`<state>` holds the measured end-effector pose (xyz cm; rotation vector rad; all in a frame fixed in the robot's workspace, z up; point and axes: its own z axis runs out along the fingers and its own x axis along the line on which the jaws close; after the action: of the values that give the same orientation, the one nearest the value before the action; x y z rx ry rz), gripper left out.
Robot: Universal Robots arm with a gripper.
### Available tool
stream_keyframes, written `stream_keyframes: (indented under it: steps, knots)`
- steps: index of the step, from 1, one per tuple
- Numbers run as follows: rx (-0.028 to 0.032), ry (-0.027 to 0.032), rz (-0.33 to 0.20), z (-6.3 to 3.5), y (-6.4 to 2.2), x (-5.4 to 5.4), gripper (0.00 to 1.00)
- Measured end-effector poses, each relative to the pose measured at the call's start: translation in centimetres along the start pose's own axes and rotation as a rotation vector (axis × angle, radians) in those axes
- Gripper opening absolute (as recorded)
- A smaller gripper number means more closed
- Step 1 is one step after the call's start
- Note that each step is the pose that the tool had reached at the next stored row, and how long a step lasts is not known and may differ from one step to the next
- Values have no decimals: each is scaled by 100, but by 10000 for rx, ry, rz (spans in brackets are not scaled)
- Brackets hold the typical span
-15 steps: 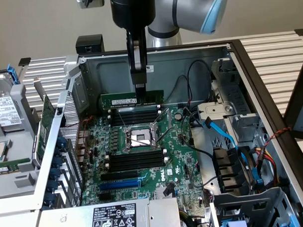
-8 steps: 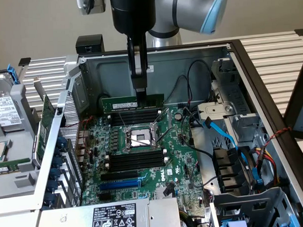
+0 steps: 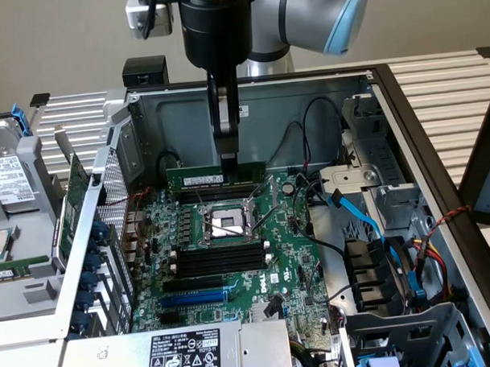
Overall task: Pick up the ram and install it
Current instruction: 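Insert the ram into the slot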
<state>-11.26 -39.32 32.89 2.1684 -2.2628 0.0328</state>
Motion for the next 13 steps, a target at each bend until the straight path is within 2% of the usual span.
stream_keyframes:
  steps: [13]
  knots:
    - [5, 0, 0, 236, 2, 0, 12]
